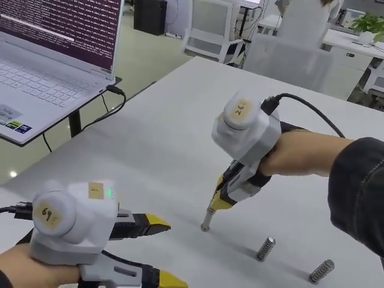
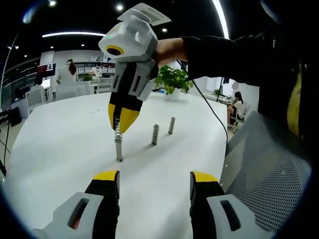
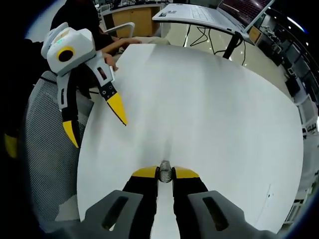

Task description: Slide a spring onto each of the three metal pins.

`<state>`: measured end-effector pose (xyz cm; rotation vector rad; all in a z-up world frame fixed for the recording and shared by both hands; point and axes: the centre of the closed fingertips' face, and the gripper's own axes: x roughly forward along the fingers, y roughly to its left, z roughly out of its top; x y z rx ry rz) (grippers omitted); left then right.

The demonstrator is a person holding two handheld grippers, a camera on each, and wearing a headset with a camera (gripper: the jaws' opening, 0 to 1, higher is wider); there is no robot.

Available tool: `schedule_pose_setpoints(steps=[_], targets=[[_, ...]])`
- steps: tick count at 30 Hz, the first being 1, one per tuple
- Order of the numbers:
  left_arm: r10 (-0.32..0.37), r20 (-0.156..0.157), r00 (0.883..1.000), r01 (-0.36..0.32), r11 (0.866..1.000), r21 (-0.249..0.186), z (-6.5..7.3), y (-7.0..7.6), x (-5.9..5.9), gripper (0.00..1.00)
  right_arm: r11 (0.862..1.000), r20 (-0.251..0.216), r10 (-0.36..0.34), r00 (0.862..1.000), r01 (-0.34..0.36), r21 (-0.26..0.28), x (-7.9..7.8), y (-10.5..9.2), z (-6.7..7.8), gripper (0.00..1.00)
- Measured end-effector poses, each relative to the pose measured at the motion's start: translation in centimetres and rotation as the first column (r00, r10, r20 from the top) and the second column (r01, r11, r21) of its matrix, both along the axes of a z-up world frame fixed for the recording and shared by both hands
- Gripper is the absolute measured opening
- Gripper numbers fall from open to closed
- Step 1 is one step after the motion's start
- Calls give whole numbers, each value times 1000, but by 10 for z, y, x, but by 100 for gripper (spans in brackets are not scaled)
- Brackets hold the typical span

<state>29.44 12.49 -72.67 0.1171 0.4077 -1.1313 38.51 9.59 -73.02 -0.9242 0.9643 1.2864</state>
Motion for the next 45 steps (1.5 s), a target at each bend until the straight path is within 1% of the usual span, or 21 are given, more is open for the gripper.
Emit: schedule_pose_setpoints(steps=[5,10,19,23,28,30,37,40,42,45], targets=[[3,-1,1000,-3,1000,-2,0,2,-1,52,1000,-4,0,1000,0,-12,0,0,-10,8],[4,-1,1000,-4,1000,-1,-1,2,-1,52,1000,-13,-10,1000,10,-13,-1,0,-18,8],[3,-1,1000,-3,1000,-1,-1,2,-1,51,1000,-25,-8,1000,7,-24,-7,0,-36,8],[4,-2,1000,-4,1000,1,-1,3,-1,51,1000,-31,-9,999,8,-27,-8,0,-41,8],[6,-2,1000,-6,1000,1,-2,4,-1,51,999,-34,-5,999,4,-36,-11,0,-46,8],[6,-1,1000,-6,1000,1,-1,4,-1,51,1000,-35,-8,999,7,-27,-11,2,-45,8],[4,-1,1000,-4,1000,0,-1,3,-1,51,999,-29,8,1000,-9,-36,-12,1,-46,9],[2,-1,1000,-2,1000,0,-1,3,-2,51,999,-38,11,999,-13,-38,-15,0,-47,13],[2,-2,1000,-2,1000,0,-1,3,-2,51,1000,-36,9,999,-10,-26,-14,2,-47,17],[0,-2,1000,0,1000,1,-2,2,-2,51,1000,-35,8,999,-9,-22,-14,1,-46,19]])
